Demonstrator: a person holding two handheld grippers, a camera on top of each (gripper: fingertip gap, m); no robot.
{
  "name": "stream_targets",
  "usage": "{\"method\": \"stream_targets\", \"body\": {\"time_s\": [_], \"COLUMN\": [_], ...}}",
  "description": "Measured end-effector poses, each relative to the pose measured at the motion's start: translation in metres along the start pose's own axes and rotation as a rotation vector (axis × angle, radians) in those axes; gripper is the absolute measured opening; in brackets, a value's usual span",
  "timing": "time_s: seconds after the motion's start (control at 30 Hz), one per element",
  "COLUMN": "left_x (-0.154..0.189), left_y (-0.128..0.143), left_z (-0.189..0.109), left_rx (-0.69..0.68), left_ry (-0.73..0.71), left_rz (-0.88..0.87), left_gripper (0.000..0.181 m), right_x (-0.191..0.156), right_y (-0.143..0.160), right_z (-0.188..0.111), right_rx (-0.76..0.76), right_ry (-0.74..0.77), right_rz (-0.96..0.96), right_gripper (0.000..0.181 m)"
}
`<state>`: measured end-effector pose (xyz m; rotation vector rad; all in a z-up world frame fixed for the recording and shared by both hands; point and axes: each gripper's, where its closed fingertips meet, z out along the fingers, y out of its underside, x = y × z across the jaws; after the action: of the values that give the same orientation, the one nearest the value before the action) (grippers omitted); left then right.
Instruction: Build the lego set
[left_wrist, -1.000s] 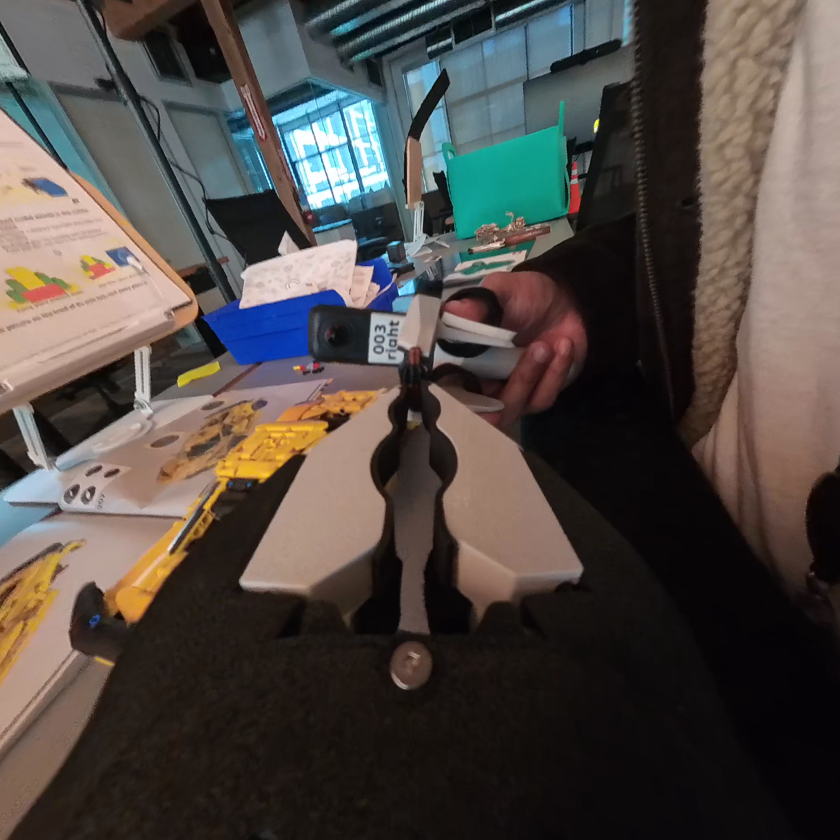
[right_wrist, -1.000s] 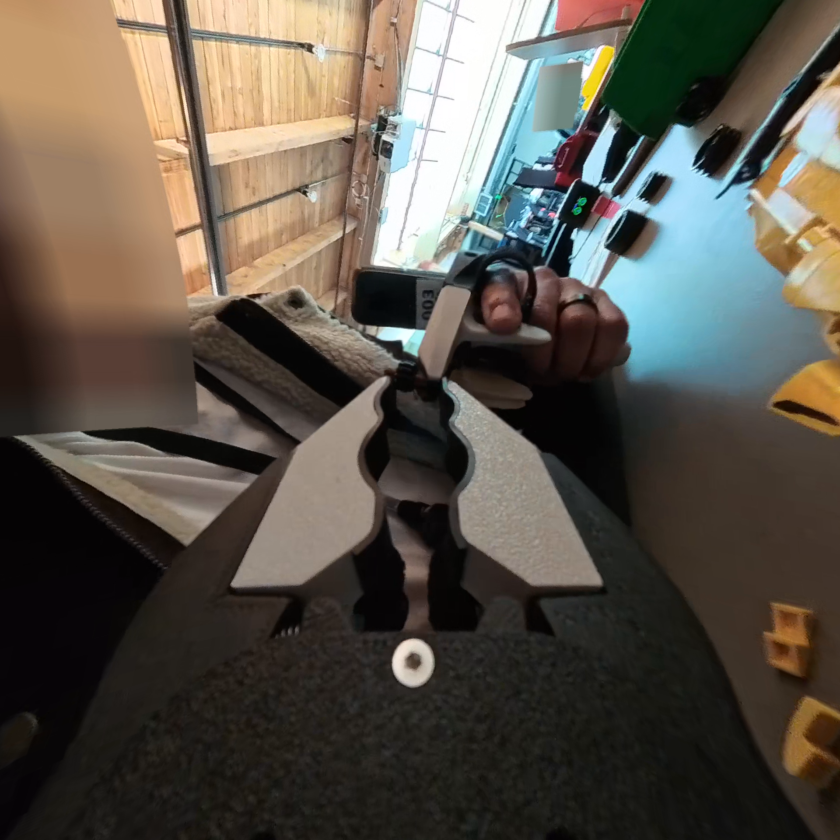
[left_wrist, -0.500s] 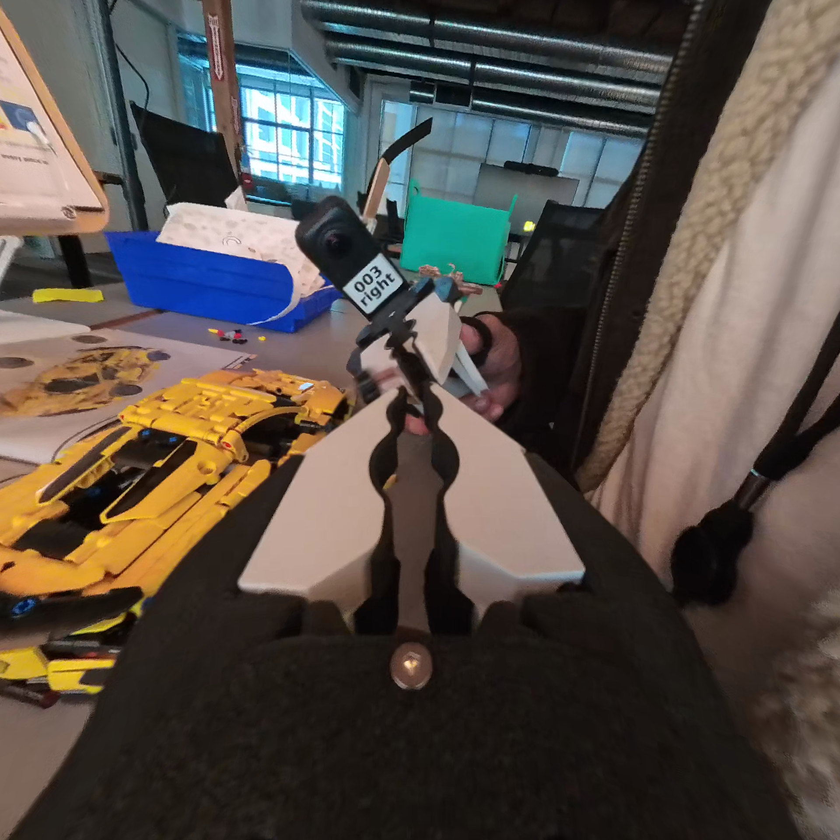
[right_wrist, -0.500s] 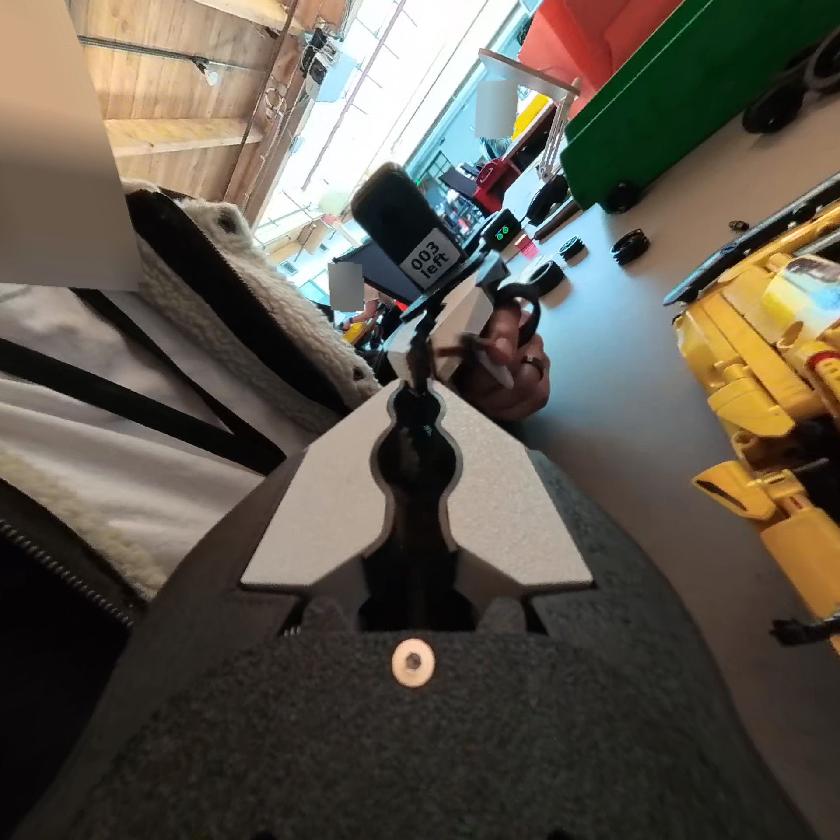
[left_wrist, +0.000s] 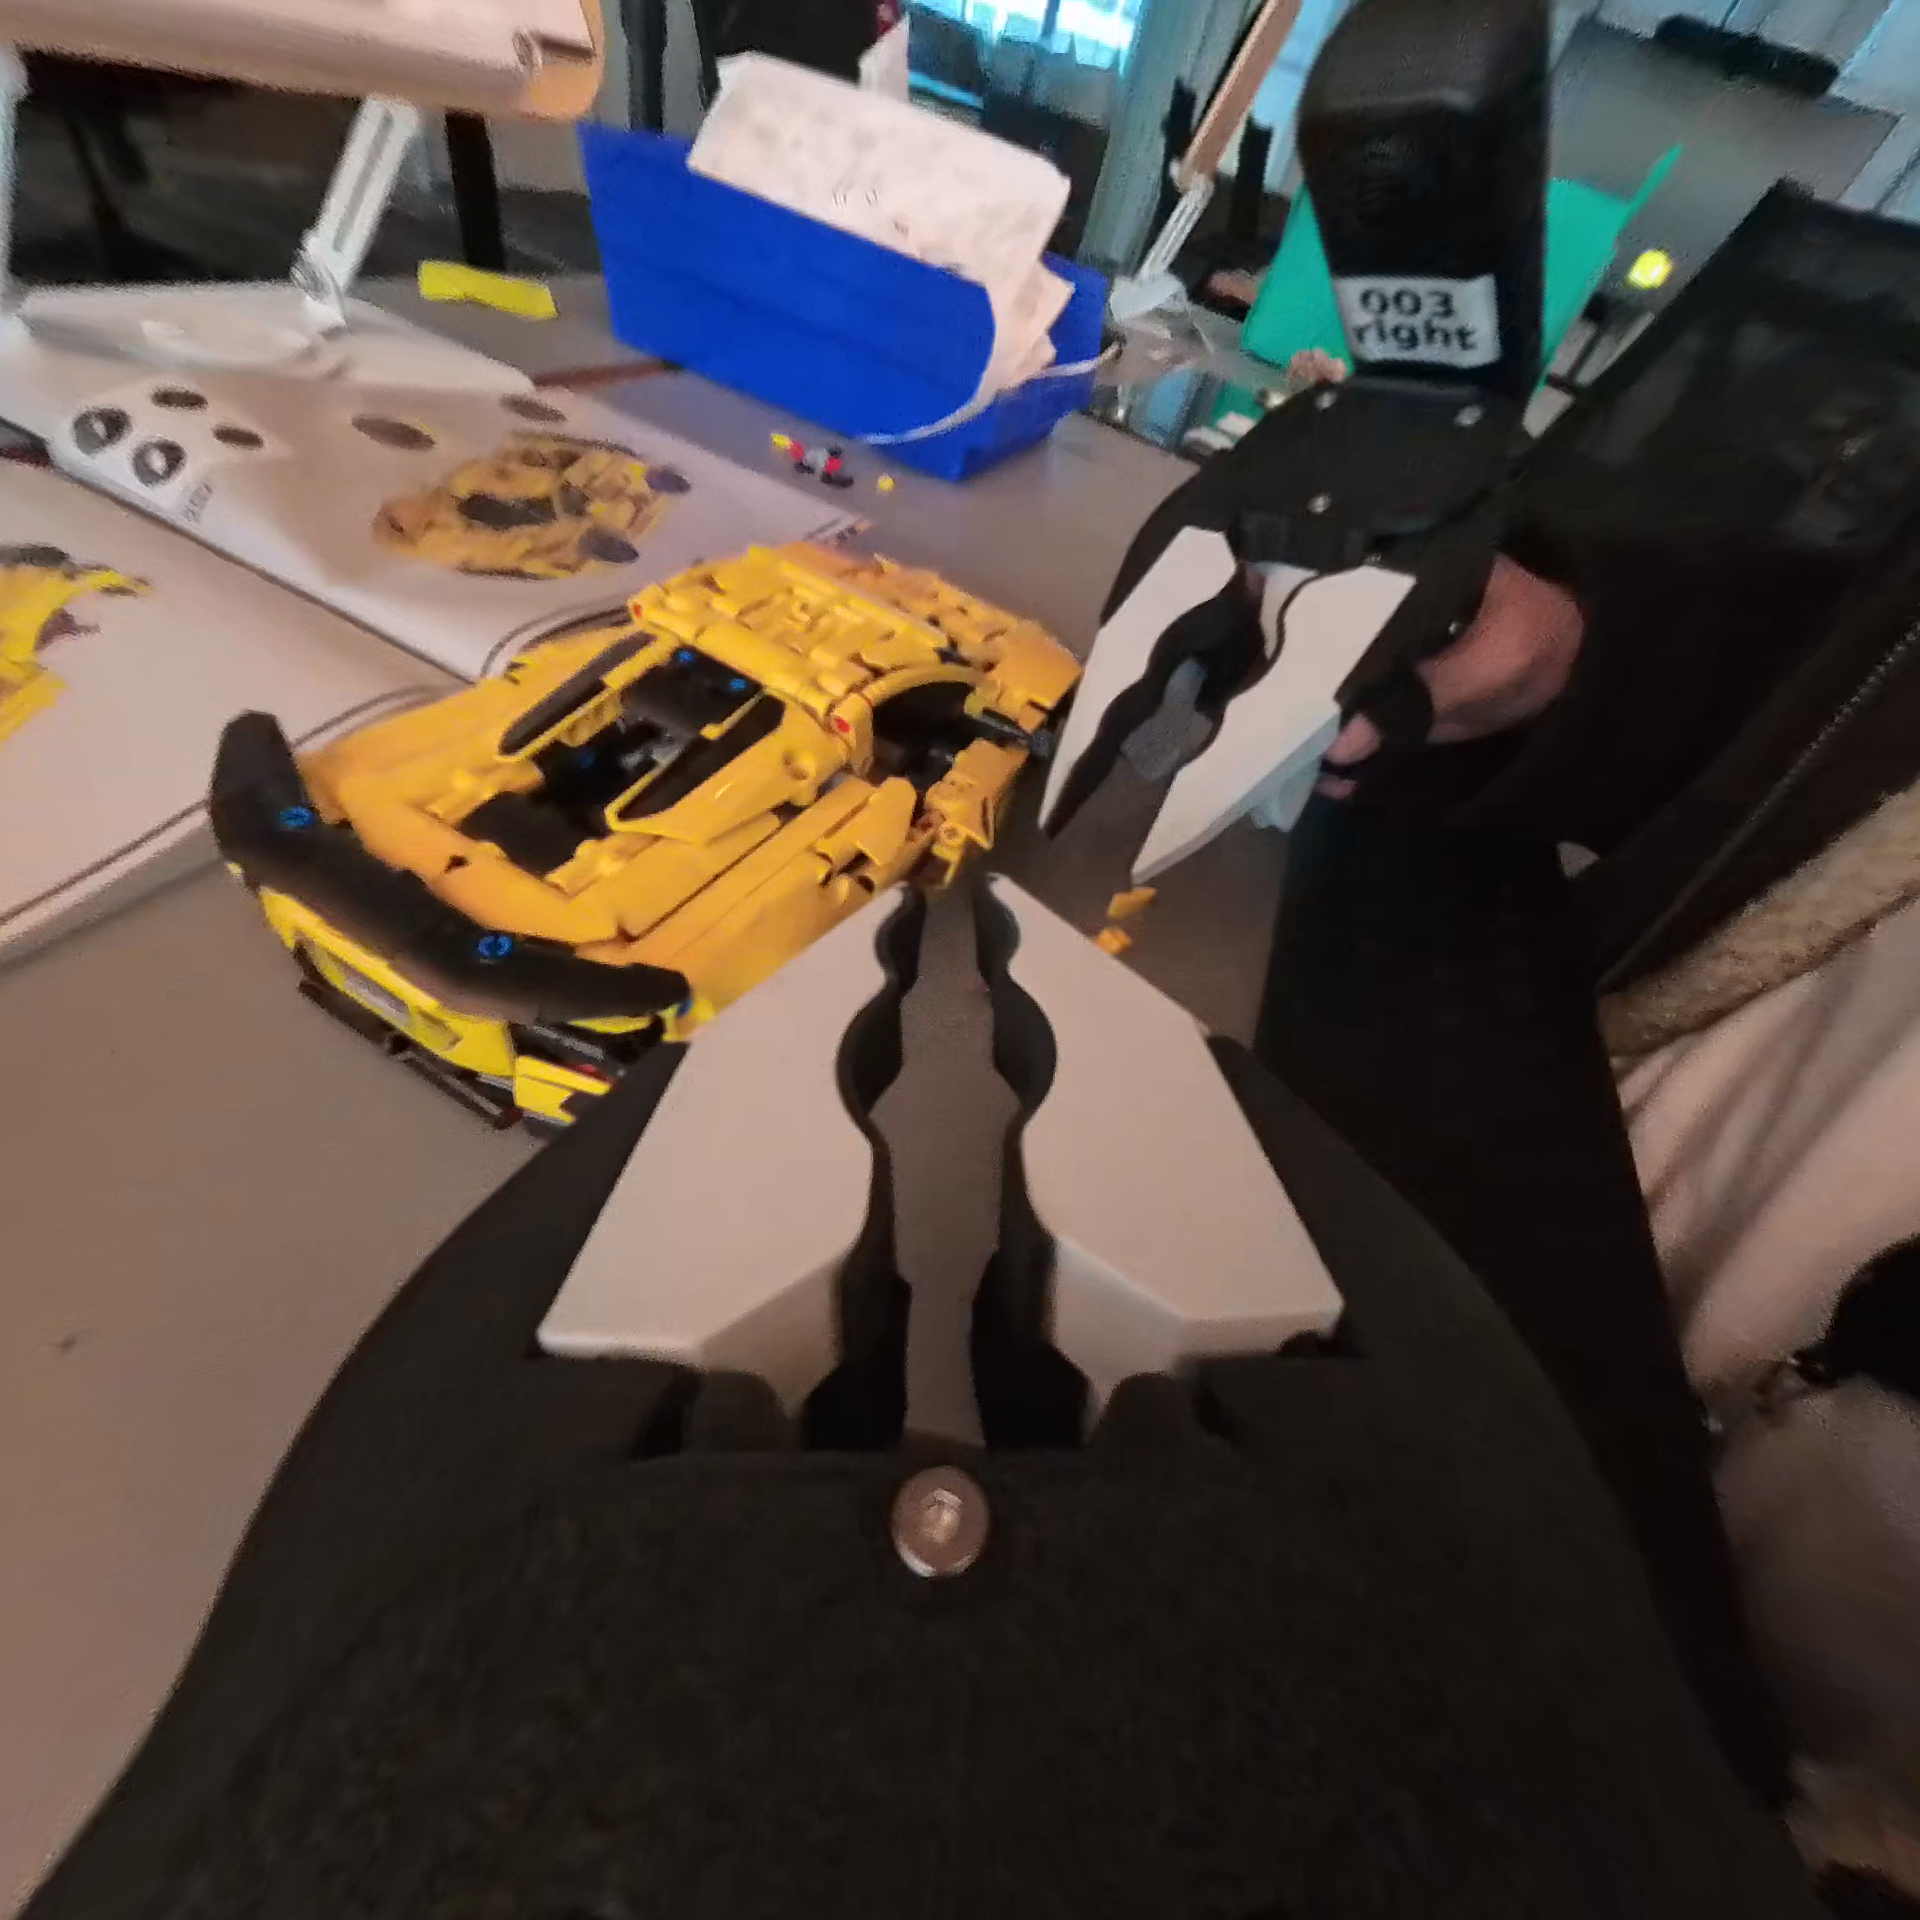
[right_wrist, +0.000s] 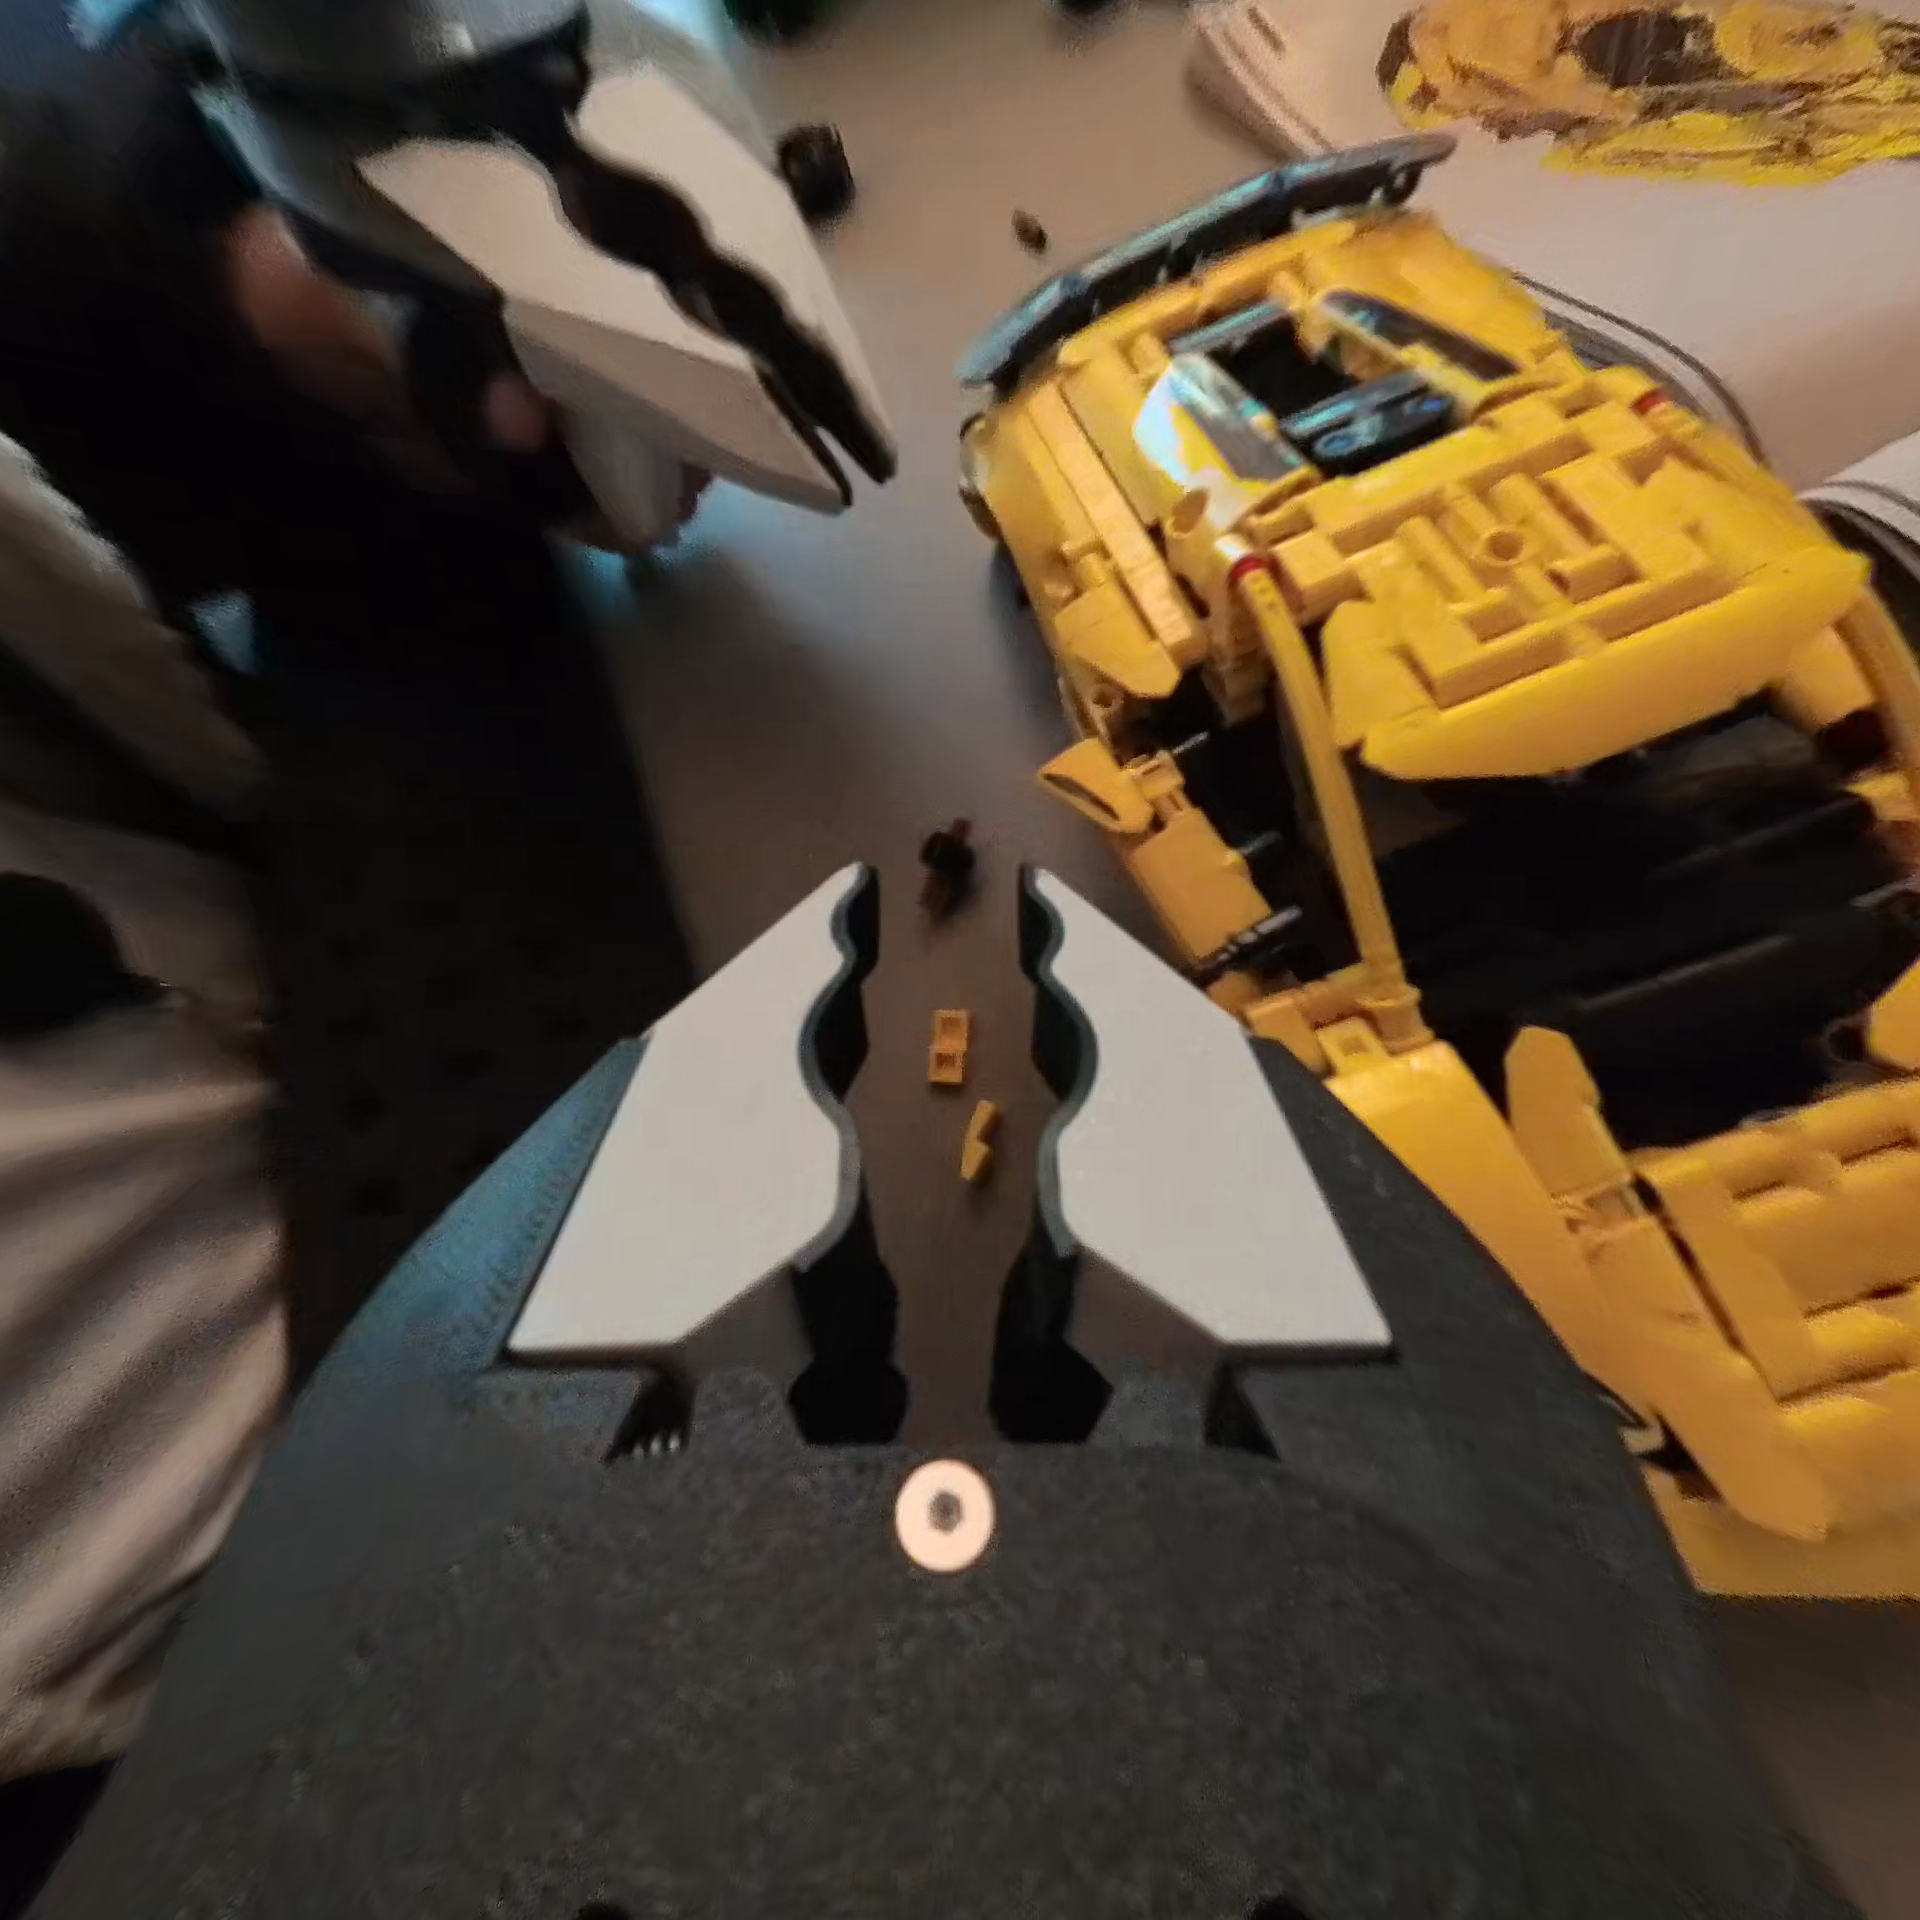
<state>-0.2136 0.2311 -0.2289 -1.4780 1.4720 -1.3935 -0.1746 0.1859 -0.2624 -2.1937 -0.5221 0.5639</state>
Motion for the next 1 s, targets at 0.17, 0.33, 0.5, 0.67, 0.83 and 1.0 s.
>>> {"method": "stream_targets", "body": {"time_s": [0.17, 0.33, 0.5, 0.67, 0.83, 1.0], "left_x": [0.007, 0.007, 0.008, 0.012, 0.025, 0.020], "left_y": [0.019, 0.014, 0.016, 0.023, 0.050, 0.054], "left_z": [0.010, 0.007, 0.009, 0.013, 0.026, 0.033], "left_rx": [-0.127, -0.087, -0.104, -0.154, -0.346, -0.435], "left_ry": [0.005, 0.018, 0.021, 0.027, 0.130, 0.199], "left_rz": [0.067, 0.039, 0.043, 0.068, 0.207, 0.273], "left_gripper": [0.013, 0.013, 0.013, 0.013, 0.016, 0.023], "right_x": [-0.006, -0.007, -0.010, -0.008, -0.009, -0.006], "right_y": [0.010, 0.022, 0.024, 0.023, 0.024, 0.026], "right_z": [0.024, 0.029, 0.029, 0.027, 0.026, 0.032], "right_rx": [-0.074, -0.163, -0.160, -0.148, -0.122, -0.107], "right_ry": [0.060, 0.074, 0.046, -0.019, -0.083, -0.077], "right_rz": [-0.078, -0.161, -0.175, -0.077, -0.069, -0.224], "right_gripper": [0.031, 0.027, 0.025, 0.025, 0.026, 0.024]}}
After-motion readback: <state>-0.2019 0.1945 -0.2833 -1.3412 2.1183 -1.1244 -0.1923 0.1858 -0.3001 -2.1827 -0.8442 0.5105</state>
